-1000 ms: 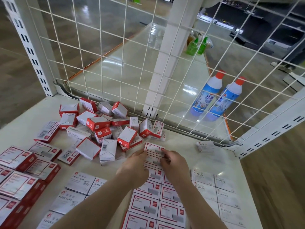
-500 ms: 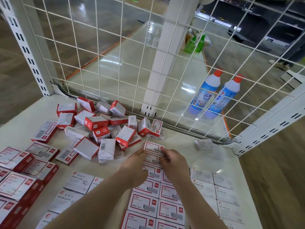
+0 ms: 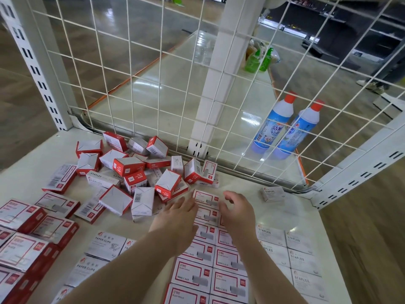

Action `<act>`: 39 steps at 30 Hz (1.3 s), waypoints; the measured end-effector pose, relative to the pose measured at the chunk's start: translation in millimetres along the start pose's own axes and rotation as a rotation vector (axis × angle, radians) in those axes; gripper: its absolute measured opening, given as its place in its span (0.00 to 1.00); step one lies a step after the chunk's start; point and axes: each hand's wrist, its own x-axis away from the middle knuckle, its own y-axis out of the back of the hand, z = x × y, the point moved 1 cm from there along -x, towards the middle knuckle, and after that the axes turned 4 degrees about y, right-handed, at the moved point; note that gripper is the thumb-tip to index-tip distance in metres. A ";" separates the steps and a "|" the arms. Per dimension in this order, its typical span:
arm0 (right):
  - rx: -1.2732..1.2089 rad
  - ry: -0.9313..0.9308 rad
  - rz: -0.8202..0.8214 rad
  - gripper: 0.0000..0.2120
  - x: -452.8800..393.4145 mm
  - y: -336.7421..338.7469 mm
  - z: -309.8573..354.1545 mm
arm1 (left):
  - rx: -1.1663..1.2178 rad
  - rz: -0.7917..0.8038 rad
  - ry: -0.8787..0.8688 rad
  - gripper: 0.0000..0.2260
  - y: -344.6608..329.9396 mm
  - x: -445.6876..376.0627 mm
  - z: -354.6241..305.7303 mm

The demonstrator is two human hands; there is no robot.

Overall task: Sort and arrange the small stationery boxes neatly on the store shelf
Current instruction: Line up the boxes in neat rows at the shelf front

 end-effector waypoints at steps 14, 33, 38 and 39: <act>-0.090 -0.083 -0.056 0.12 -39.6 -21.8 10.3 | -0.043 0.053 0.002 0.25 8.1 -2.3 -3.5; 0.136 0.225 0.123 0.15 -57.1 -11.3 10.6 | -0.083 -0.012 0.053 0.23 1.3 -9.0 -5.5; 0.074 0.172 0.152 0.10 -62.8 -6.6 16.2 | -0.112 -0.021 0.046 0.24 2.2 -8.0 -6.3; 0.079 0.169 0.162 0.11 -63.8 -5.1 17.1 | -0.112 -0.028 0.044 0.24 2.1 -8.1 -6.1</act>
